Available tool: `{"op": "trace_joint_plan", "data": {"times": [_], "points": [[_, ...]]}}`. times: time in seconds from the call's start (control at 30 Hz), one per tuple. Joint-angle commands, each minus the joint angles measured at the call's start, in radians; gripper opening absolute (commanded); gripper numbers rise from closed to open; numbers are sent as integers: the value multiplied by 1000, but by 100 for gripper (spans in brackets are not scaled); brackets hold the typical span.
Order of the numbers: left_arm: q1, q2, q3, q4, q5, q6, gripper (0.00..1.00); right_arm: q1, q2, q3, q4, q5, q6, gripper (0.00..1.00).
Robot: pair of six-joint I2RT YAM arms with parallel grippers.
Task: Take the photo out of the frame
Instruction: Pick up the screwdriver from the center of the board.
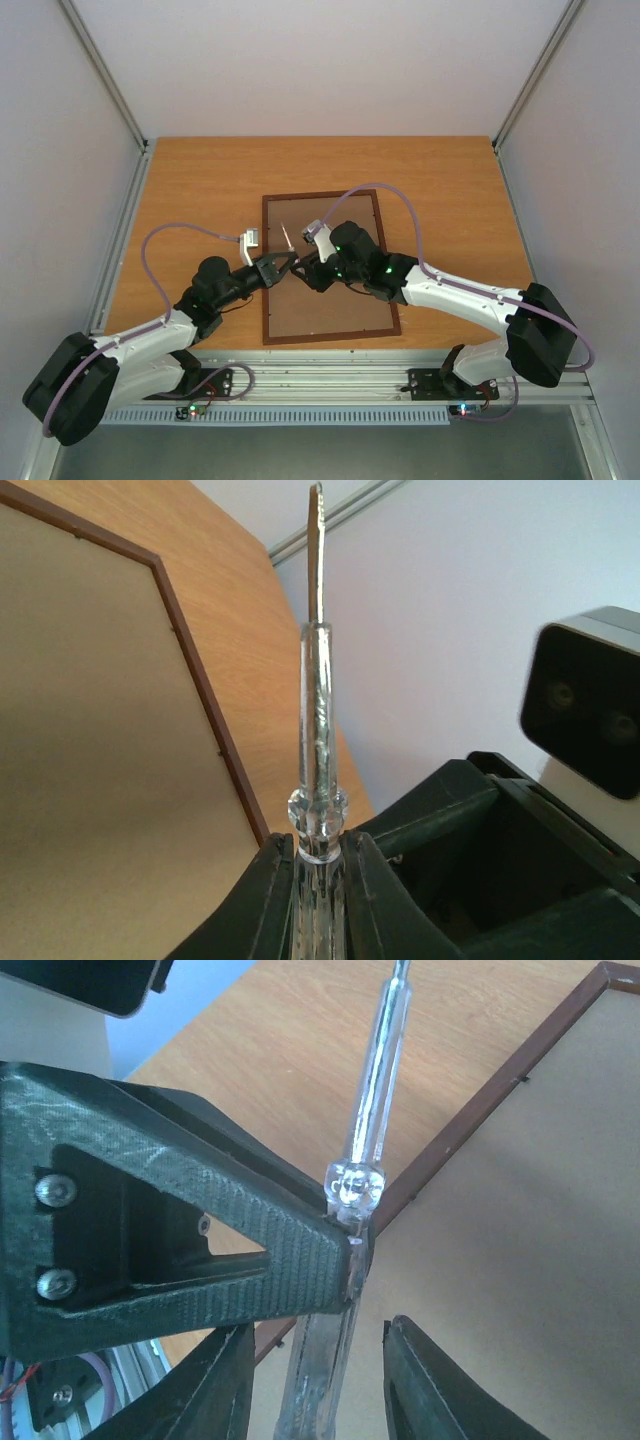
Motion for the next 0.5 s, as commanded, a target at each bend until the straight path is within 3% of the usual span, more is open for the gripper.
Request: {"op": "trace_joint_plan", "data": {"times": [0.0, 0.47], "points": [[-13, -31, 20, 84, -25, 44, 0, 4, 19, 41, -19, -3, -7, 36], [-18, -52, -15, 145, -1, 33, 0, 0, 19, 59, -18, -49, 3, 17]]}}
